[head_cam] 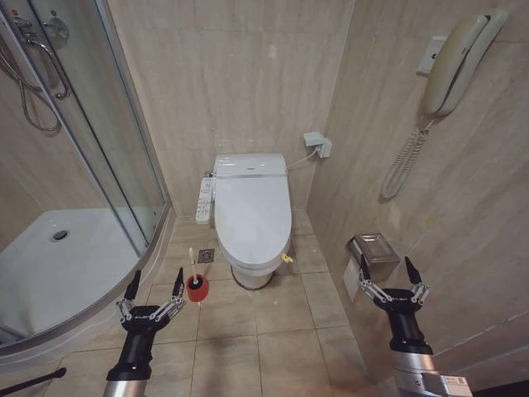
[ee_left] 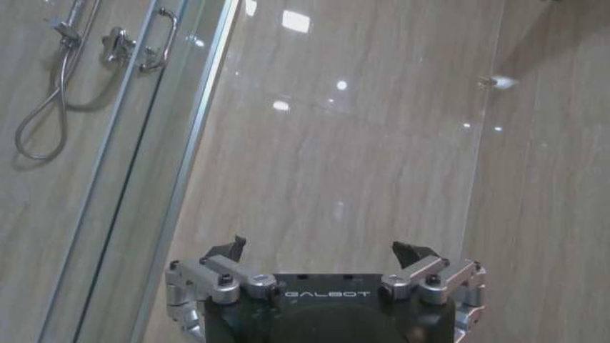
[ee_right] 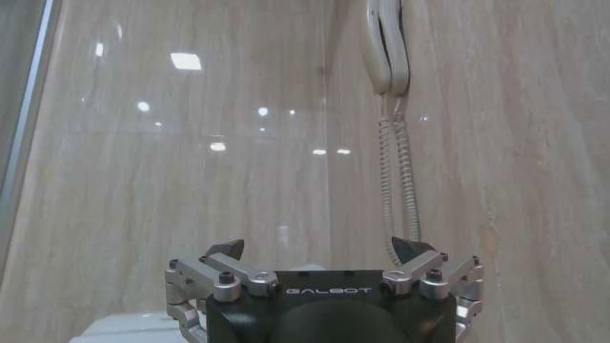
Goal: Open the toilet lid, clean the toilet bowl with a toilet brush, close the toilet lid, and flush.
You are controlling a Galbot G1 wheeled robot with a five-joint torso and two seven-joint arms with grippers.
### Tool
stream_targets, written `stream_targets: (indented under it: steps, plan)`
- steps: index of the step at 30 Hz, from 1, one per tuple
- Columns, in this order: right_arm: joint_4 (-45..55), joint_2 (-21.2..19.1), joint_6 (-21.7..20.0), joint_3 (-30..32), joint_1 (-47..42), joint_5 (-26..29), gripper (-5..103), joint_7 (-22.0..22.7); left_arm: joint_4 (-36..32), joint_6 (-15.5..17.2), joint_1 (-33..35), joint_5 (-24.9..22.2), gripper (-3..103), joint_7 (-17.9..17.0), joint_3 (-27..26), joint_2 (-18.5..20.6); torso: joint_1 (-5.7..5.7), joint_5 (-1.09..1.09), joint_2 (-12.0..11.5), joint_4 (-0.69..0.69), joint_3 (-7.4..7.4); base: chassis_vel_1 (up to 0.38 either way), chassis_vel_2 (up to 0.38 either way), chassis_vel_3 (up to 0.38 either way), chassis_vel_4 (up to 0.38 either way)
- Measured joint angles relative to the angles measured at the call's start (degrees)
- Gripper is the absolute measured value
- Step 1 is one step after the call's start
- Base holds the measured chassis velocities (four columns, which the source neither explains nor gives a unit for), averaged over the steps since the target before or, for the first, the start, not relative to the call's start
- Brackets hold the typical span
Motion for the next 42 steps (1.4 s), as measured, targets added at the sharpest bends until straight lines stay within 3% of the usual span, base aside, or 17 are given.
stream_targets:
  steps: [8, 17, 42]
  plan:
    - [0.13, 1.24, 0.98, -0.79, 0.26, -0.36, 100, -1.61, -0.58, -0.01, 0.26, -0.28, 100, -0.01, -0.94, 0.57, 0.00, -0.01, 0.00, 0.00, 0.00, 0.000, 0.000, 0.000, 0.000]
    - [-0.83, 2.27, 1.24, -1.53, 0.95, -1.11, 100, -1.70, 3.65, 0.02, -2.34, -1.26, 100, -0.13, -0.87, 0.83, -0.01, 0.00, 0.01, 0.00, -0.01, -0.029, 0.019, 0.022, -0.023]
    - [-0.65, 3.25, 2.00, -0.64, 2.03, 1.45, 100, -2.07, 5.75, -0.23, -2.84, -0.99, 100, -0.02, 0.04, 0.64, 0.07, 0.00, -0.02, 0.01, 0.03, -0.188, 0.195, 0.188, -0.189]
